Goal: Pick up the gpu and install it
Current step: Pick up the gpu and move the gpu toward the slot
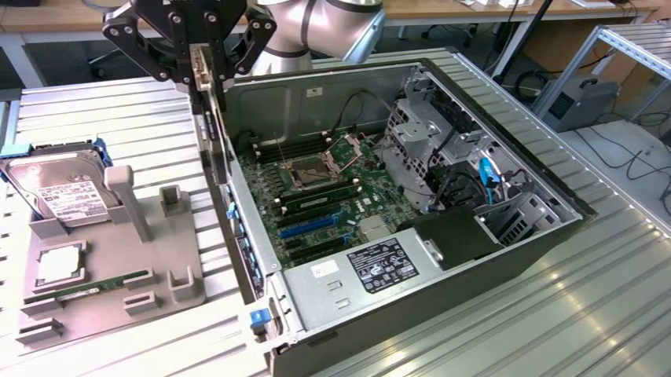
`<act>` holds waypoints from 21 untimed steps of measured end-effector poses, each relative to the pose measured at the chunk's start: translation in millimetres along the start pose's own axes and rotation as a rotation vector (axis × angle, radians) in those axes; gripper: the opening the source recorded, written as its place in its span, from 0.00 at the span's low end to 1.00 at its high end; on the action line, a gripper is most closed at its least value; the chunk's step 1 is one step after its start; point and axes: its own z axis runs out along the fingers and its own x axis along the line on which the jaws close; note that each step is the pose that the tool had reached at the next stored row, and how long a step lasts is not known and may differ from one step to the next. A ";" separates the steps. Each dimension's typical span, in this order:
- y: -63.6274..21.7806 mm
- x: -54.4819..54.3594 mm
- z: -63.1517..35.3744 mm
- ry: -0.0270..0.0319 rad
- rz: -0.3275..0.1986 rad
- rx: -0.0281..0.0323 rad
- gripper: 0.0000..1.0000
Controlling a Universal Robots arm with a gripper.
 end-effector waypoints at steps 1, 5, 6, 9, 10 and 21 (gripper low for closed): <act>0.0 -0.6 0.1 0.0000 0.000 0.0000 0.27; 0.3 -3.5 0.6 0.0000 0.000 0.0000 0.27; 0.3 -4.4 0.7 0.0000 0.000 0.0000 0.27; 0.5 -6.5 1.0 0.0001 0.000 0.0001 0.27; 0.5 -7.2 1.1 0.0001 0.000 0.0001 0.27; 1.3 -18.2 2.8 0.0000 0.000 0.0000 0.27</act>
